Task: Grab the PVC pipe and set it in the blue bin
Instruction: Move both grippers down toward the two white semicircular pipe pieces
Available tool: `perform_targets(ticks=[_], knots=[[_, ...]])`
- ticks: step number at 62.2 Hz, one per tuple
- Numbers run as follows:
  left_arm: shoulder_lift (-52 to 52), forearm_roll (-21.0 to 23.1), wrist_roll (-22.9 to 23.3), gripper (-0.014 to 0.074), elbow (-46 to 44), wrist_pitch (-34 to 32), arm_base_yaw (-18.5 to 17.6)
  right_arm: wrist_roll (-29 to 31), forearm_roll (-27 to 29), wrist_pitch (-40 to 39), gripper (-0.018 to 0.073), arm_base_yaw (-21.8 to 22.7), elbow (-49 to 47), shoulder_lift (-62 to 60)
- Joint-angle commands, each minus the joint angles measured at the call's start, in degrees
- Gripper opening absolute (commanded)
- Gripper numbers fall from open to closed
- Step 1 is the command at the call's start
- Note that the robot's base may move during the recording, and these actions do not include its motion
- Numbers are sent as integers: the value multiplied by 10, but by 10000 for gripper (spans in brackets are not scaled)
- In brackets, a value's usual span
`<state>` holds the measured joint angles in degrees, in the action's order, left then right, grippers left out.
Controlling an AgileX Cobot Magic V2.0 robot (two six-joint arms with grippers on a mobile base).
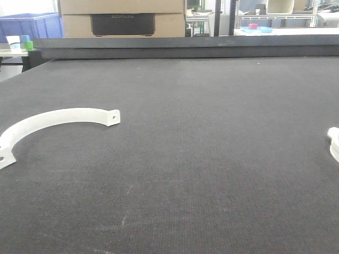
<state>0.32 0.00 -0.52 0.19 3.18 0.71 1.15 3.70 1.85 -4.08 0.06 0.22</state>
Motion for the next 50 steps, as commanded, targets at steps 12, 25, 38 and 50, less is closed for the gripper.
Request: perform_targets(ticks=[12, 25, 38, 50], knots=[[-3, -3, 1, -111, -2, -11, -4, 5, -4, -8, -169, 0, -1, -2], [-3, -3, 1, -111, -2, -11, -4, 5, -4, -8, -169, 0, -1, -2], [-3, -3, 1, -111, -2, -11, -4, 5, -4, -8, -169, 0, -1, -2], [-3, -3, 1, -111, -2, -11, -4, 5, -4, -8, -169, 0, -1, -2]])
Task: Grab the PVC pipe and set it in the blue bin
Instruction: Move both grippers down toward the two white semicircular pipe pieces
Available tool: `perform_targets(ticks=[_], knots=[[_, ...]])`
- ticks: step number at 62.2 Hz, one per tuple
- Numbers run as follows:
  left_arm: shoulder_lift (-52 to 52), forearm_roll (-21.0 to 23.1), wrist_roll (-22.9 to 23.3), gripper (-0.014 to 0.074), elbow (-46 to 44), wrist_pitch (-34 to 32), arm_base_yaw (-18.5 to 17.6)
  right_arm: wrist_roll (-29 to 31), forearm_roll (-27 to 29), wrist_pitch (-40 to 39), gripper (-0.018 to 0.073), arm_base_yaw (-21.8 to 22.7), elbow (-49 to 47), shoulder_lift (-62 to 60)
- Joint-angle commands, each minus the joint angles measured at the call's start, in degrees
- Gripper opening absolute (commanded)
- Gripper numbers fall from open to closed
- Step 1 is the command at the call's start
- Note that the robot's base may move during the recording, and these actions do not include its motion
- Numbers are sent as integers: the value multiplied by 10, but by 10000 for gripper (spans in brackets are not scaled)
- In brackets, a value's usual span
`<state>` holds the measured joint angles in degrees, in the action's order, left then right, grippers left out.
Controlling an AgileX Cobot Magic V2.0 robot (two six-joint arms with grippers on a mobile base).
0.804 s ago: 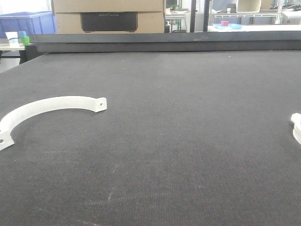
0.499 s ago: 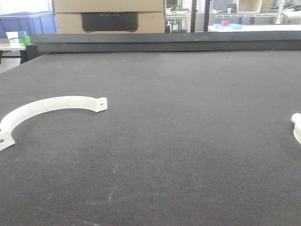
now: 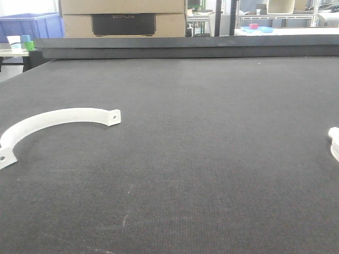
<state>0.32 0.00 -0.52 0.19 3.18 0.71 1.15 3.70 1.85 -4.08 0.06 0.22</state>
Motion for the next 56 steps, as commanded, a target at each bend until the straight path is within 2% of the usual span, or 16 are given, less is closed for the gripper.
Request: perform_targets(ticks=[1, 22, 28, 33, 37, 41, 49, 56], knots=[[-3, -3, 1, -111, -2, -11, -4, 5, -4, -8, -169, 0, -1, -2], [-3, -12, 1, -111, -2, -56, -4, 5, -4, -15, -169, -1, -1, -2], [-3, -19, 1, -111, -2, -115, -4, 5, -4, -103, -169, -1, -1, -2], [-3, -12, 1, -111, -2, -166, -4, 5, -4, -232, -169, -1, -1, -2], [-3, 14, 1, -111, -2, -209, -4, 5, -1, -343, -169, -1, -1, -2], [-3, 51, 1, -111, -2, -229, -4, 5, 1, -396, -169, -1, -1, -2], [-3, 117, 1, -111, -35, -218, -4, 5, 8, -386, -169, -1, -40, -2], [-3, 118, 1, -111, -89, -187, -4, 5, 8, -339, -169, -1, -106, -2]])
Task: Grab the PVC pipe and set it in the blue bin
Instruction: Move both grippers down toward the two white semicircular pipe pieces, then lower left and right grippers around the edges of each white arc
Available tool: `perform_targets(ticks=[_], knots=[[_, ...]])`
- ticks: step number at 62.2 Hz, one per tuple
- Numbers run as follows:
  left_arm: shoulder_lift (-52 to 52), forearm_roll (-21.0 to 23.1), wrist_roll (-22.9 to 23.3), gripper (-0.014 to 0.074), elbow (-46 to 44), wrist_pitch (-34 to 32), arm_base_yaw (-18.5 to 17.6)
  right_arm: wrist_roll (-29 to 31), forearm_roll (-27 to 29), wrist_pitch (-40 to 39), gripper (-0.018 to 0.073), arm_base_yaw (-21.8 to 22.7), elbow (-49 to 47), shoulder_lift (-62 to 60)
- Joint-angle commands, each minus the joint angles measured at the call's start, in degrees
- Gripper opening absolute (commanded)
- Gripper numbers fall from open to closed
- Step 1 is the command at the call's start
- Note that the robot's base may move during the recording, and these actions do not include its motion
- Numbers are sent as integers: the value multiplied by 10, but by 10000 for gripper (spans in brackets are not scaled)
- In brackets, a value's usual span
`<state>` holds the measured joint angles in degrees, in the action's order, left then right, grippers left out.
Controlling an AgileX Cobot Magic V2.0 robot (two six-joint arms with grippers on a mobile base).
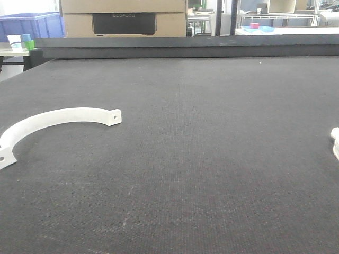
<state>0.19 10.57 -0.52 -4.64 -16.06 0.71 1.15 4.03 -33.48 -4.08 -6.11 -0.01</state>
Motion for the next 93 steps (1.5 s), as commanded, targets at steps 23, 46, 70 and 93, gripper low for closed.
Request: perform_targets(ticks=[23, 46, 70, 93], knots=[[144, -8, 1, -111, -291, 181, -4, 5, 5, 186, -169, -1, -229, 80], [358, -8, 1, -111, -550, 532, -4, 5, 57, 407, -169, -1, -358, 265], [496, -5, 1, -111, -583, 610, -4, 5, 57, 646, -169, -1, -425, 505], [556, -5, 1, -111, -503, 599, -4, 5, 57, 650, -169, -1, -425, 634]])
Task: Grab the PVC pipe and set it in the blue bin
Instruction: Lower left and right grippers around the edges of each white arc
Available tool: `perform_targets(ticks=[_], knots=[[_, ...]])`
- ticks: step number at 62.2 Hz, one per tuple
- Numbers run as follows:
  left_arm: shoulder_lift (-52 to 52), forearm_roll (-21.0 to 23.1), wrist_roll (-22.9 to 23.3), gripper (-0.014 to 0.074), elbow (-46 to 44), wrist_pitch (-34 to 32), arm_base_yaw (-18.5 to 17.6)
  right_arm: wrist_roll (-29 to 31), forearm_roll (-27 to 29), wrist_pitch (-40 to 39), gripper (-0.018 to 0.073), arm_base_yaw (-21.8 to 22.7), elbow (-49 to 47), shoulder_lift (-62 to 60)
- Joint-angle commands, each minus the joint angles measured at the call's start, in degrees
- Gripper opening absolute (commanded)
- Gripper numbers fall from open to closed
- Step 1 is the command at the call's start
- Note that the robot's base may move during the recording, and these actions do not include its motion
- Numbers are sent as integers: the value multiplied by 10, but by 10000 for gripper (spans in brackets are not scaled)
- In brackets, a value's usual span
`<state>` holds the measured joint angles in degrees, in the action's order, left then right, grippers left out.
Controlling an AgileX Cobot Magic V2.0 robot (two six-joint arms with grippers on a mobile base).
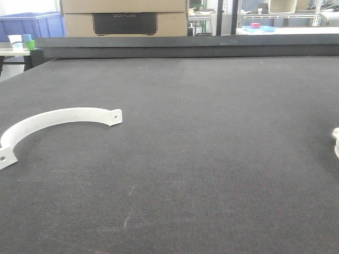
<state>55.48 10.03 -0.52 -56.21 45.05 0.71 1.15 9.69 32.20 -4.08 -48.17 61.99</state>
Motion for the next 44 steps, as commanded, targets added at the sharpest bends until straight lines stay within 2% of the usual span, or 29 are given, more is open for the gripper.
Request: perform_targets(ticks=[1, 21, 44], knots=[[3, 1, 1, -111, 17, -14, -4, 5, 0, -7, -169, -1, -4, 15], [3, 1, 1, -111, 28, -15, -4, 5, 14, -13, -169, -1, -4, 31], [3, 3, 1, -111, 28, -14, -4, 5, 21, -119, -169, -1, -4, 31]])
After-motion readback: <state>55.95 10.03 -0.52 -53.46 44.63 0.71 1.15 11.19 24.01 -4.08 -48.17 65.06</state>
